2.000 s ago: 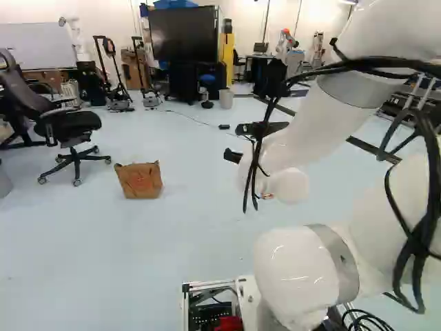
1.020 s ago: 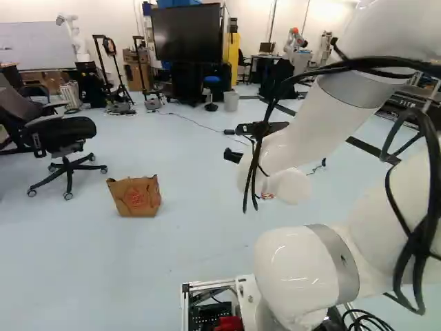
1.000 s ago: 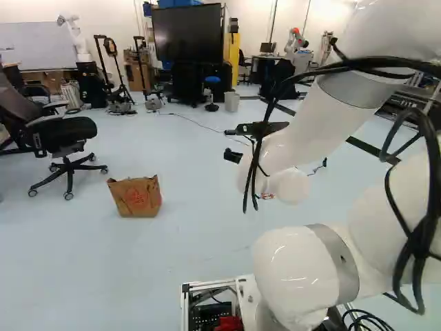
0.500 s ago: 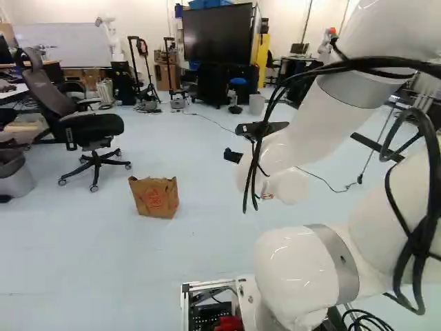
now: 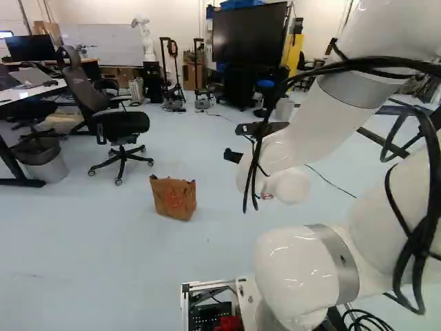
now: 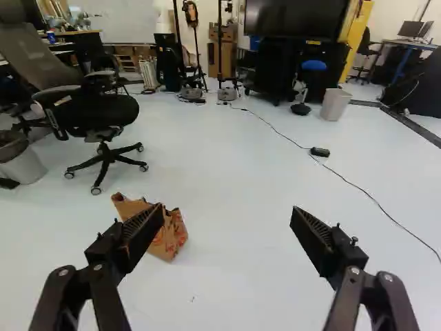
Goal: Pick up the grocery bag from the ground
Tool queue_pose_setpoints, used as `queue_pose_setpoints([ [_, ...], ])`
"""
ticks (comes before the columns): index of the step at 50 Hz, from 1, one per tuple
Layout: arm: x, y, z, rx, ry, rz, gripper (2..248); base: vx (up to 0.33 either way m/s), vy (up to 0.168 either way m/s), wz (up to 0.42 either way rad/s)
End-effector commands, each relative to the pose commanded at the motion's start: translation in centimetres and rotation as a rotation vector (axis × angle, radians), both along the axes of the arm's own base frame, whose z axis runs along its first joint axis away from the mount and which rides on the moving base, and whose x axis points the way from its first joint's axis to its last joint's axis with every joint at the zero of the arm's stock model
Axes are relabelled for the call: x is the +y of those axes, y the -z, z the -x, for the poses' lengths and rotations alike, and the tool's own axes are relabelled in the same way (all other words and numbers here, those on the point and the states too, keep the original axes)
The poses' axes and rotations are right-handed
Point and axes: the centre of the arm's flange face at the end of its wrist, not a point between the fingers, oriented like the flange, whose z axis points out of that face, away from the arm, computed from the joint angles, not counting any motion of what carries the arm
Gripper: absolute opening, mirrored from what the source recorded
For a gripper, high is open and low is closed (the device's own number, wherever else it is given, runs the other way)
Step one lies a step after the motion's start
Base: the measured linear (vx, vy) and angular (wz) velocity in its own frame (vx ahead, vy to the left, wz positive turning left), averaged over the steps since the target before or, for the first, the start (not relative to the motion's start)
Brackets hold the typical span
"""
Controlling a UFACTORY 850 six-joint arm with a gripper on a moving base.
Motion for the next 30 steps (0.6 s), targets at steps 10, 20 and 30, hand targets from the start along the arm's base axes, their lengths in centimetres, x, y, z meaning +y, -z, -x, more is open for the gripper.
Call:
queue_pose_setpoints([
  [10, 0.0, 0.0, 0.0, 0.0, 0.0, 0.0, 247, 0.179, 0.068, 0.305],
  [20, 0.0, 0.0, 0.0, 0.0, 0.0, 0.0, 247, 0.182, 0.071, 0.32],
  [30, 0.0, 0.0, 0.0, 0.0, 0.0, 0.0, 247, 0.178, 0.068, 0.312],
])
